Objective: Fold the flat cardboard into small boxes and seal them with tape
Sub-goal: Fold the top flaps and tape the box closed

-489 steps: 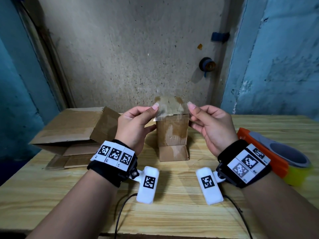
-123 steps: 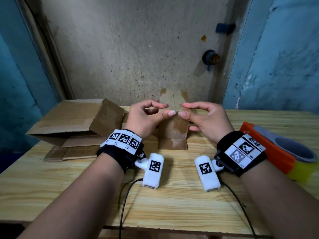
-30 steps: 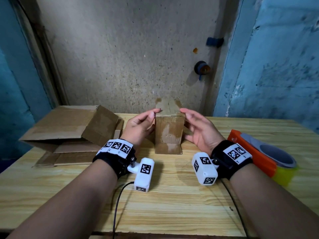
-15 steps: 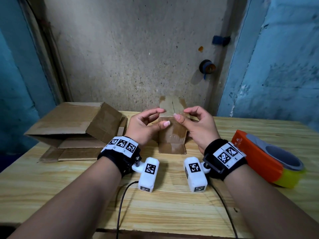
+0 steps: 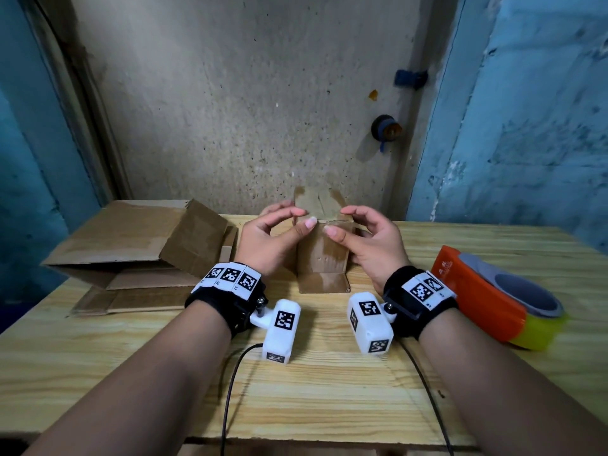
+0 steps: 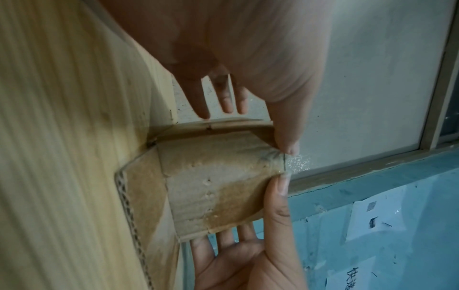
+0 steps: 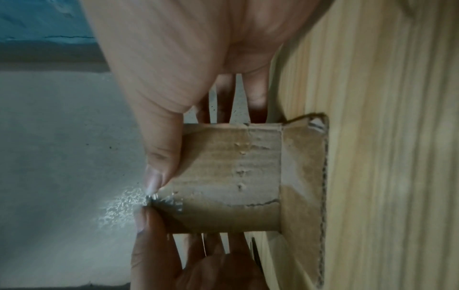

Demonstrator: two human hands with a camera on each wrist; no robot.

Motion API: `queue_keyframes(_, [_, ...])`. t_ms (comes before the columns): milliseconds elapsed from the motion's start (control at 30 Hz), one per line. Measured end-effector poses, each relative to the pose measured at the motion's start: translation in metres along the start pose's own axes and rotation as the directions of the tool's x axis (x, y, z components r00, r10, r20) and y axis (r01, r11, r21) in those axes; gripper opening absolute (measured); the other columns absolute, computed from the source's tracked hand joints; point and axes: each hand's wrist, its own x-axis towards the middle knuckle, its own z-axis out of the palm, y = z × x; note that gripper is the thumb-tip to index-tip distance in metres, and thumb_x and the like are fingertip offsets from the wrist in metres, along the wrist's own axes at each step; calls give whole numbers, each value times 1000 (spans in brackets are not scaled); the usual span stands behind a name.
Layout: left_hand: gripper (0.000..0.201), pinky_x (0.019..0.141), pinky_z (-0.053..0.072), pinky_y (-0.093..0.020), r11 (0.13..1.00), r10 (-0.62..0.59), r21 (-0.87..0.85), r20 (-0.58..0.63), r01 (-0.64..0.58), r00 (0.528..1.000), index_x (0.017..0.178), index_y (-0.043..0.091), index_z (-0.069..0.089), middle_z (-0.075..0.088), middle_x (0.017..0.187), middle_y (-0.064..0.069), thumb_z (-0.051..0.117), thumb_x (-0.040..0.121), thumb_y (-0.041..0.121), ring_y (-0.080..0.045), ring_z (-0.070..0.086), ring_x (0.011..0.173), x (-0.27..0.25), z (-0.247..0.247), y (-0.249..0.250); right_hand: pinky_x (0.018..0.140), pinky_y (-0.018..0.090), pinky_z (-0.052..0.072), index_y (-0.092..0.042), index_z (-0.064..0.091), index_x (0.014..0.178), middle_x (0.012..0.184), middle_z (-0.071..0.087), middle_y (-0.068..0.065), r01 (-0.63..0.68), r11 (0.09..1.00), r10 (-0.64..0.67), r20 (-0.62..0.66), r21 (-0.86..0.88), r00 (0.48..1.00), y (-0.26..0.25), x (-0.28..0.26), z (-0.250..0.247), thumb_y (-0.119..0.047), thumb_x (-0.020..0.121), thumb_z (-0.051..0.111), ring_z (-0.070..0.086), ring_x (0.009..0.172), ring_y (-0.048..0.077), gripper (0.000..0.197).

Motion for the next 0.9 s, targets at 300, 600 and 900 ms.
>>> queue_keyframes(300, [12,110,44,-24,998,-42,-40,33,44,999,83,9,69,62,140,-8,77,85,2,-1,54,131,5,12,9,105,47,56,-27,82,103,114,79,5,-90,991,93,-30,96,995,6,5,0,-41,45,104,72,116,26,64])
queue_keyframes(600, [19,108,46,-26,994,-35,-103,-65,28,997,77,13,66,63,137,-5,79,83,1,-4,61,122,8,23,0,96,42,60,-29,80,105,112,79,5,-51,993,60,-80,110,995,8,3,8,-48,45,102,74,107,22,67])
queue_keyframes(900, [31,95,51,-18,981,-35,-191,31,40,999,88,11,66,56,143,-6,83,62,9,6,64,113,10,14,-8,87,32,61,-24,73,109,106,78,-4,3,998,2,-69,61,998,11,3,9,-7,73,92,72,100,10,44])
